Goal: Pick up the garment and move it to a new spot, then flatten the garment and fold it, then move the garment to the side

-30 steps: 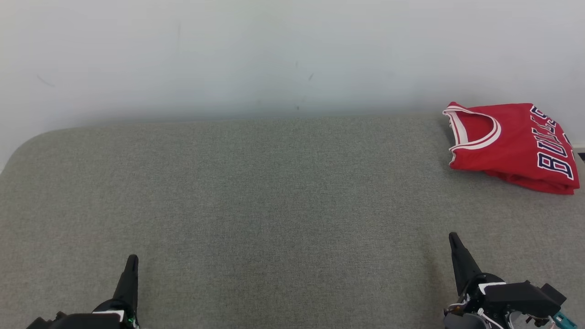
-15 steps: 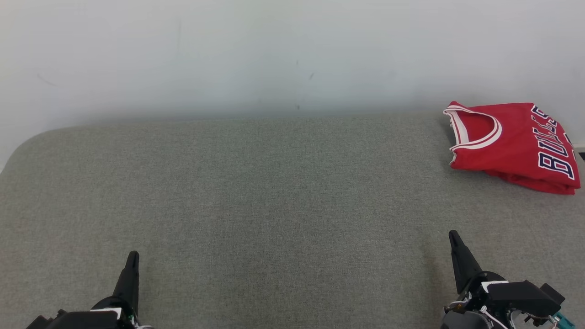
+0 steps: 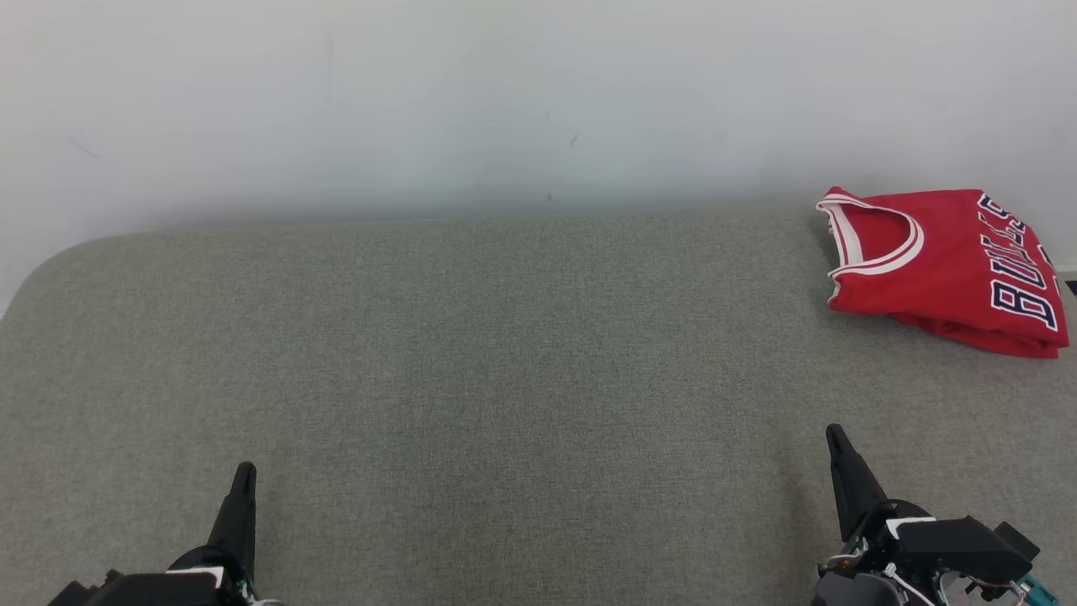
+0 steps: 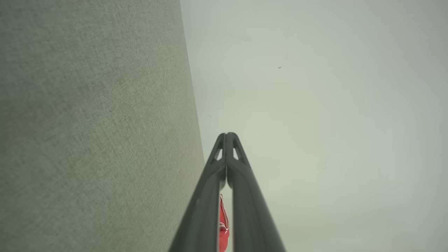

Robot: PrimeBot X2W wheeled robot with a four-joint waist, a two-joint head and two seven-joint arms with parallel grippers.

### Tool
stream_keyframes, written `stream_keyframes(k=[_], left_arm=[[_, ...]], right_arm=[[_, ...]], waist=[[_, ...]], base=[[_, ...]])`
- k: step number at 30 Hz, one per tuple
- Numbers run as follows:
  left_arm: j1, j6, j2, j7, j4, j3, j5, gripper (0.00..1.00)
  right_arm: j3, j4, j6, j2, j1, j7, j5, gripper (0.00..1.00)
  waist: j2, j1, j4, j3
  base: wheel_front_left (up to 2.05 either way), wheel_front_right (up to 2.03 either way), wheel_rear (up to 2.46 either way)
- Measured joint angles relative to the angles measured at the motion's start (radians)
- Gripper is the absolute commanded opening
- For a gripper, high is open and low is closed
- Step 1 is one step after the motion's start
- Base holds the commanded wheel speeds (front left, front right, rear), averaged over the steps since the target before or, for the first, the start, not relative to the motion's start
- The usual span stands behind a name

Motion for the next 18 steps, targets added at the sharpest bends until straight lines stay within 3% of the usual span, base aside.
stream_keyframes(k=[18], left_arm=[[0.0,0.0,0.0,0.0,0.0,0.0,0.0,0.0]], right_arm=[[0.0,0.0,0.0,0.0,0.0,0.0,0.0,0.0]], waist=[[0.0,0.0001,0.0,0.0]], base=[[0.0,0.0,0.0]])
